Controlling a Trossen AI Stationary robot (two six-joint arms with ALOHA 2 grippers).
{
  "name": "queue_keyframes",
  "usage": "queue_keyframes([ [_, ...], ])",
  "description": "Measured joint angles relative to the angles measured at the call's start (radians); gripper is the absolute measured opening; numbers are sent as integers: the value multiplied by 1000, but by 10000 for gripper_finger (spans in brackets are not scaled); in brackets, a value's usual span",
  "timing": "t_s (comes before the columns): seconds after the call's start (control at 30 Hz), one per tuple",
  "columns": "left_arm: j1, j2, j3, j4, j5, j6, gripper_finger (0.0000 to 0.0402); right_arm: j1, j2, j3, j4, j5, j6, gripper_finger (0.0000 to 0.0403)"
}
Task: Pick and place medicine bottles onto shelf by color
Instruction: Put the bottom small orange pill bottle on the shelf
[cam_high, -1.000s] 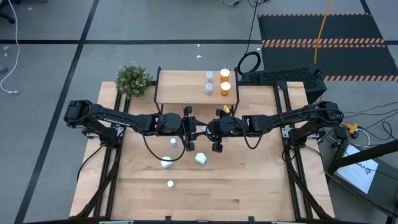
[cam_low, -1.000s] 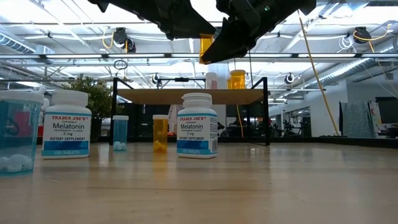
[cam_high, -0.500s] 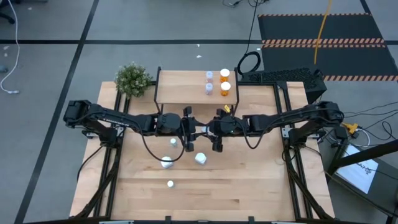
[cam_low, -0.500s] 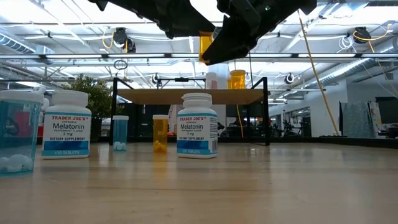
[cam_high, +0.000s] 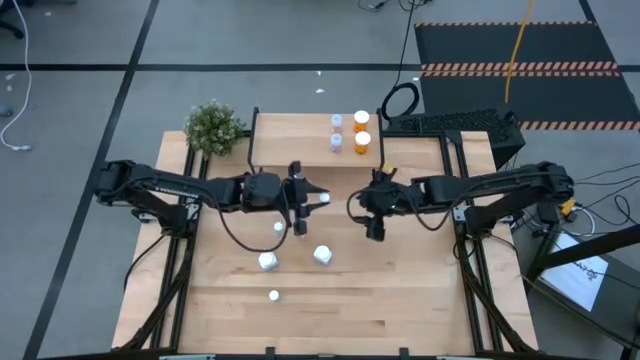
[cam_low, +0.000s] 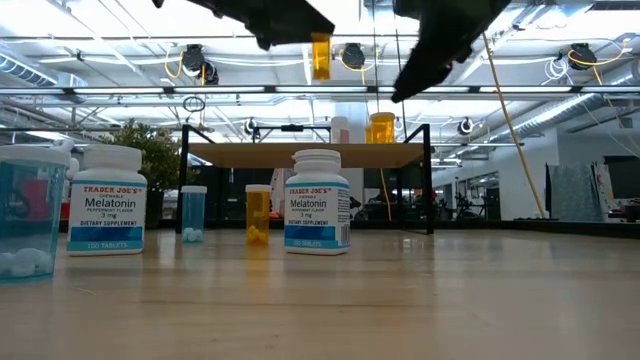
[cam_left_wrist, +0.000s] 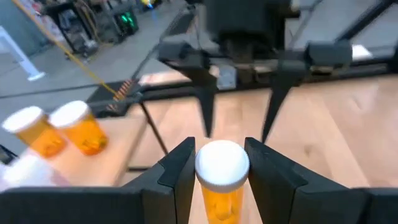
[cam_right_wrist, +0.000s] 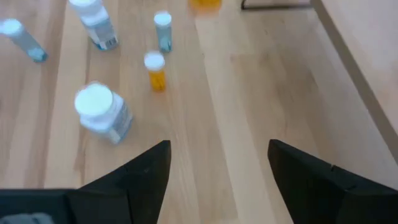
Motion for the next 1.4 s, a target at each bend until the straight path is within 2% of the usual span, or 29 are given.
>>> queue_keyframes([
  [0.23, 80, -84, 1, -35, 7, 2, 134, 0, -92, -13, -72, 0, 29, 265],
  [0.6, 280, -170, 9, -94, 150, 5, 134, -2, -193, -106, -39, 7, -42, 265],
  [0.83, 414, -169, 63, -130, 247, 42, 134, -3, -207, -114, -21, 37, -70, 265],
  [1.1, 578, -166, 118, -133, 348, 63, 134, -3, -207, -114, -16, 167, -121, 265],
  [1.2, 625, -141, 134, -135, 378, 64, 134, -3, -207, -114, -10, 211, -143, 265],
  [1.4, 697, -54, 188, -132, 397, 69, 134, -3, -207, -114, 42, 212, -214, 265],
])
